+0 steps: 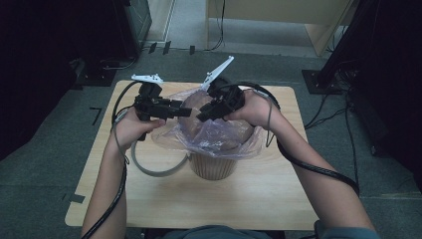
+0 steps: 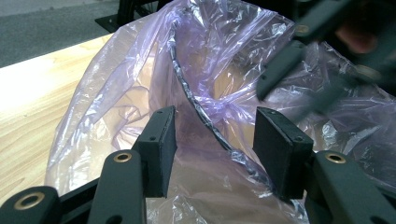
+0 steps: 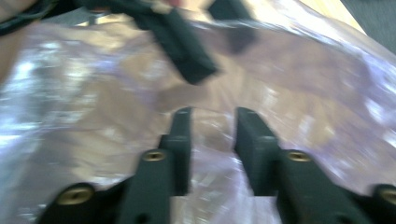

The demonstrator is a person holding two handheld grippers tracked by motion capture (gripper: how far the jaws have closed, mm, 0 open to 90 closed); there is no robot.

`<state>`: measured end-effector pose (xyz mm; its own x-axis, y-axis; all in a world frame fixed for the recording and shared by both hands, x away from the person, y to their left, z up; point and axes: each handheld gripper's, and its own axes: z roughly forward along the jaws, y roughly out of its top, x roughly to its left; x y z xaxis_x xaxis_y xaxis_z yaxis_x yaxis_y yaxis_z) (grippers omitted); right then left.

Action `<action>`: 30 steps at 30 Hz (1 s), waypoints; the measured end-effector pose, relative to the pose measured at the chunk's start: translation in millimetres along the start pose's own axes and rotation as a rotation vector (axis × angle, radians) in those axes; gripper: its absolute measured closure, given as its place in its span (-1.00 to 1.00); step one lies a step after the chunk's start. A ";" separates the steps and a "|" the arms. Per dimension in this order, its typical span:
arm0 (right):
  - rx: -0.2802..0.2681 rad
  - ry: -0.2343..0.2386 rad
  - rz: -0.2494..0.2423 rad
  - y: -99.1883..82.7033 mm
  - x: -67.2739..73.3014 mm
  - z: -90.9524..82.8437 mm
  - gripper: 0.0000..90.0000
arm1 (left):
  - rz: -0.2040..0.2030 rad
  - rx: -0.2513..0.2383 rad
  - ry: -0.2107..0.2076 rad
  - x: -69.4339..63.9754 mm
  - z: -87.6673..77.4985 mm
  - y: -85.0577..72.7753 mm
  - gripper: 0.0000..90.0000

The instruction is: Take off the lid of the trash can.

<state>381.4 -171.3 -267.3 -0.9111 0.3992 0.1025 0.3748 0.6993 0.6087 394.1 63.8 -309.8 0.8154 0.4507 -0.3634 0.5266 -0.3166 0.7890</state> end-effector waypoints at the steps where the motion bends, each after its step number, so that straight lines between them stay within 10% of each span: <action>1: 0.004 -0.012 0.017 -2.0 -5.5 1.8 0.65 | 0.000 0.002 0.000 -0.1 0.3 0.1 0.07; 10: 0.063 -0.010 0.114 -8.1 -25.9 39.4 0.48 | 0.002 0.006 -0.006 -0.1 1.4 0.5 0.07; 14: 0.098 -0.005 0.188 -10.5 -34.6 53.8 -0.14 | -0.001 0.004 -0.008 0.3 1.5 0.2 0.07; 17: 0.028 -0.001 0.254 -5.3 -31.4 52.4 -0.44 | -0.004 0.002 -0.009 0.9 2.3 0.2 0.05; 30: -0.022 -0.023 0.000 -10.1 -18.2 -6.0 -0.43 | 0.015 0.006 0.013 -7.3 -0.5 3.2 -0.05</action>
<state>393.2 -189.2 -270.6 -0.9071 0.4124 0.0845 0.3705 0.6866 0.6255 389.7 60.0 -304.4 0.8199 0.4570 -0.3448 0.5157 -0.3281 0.7914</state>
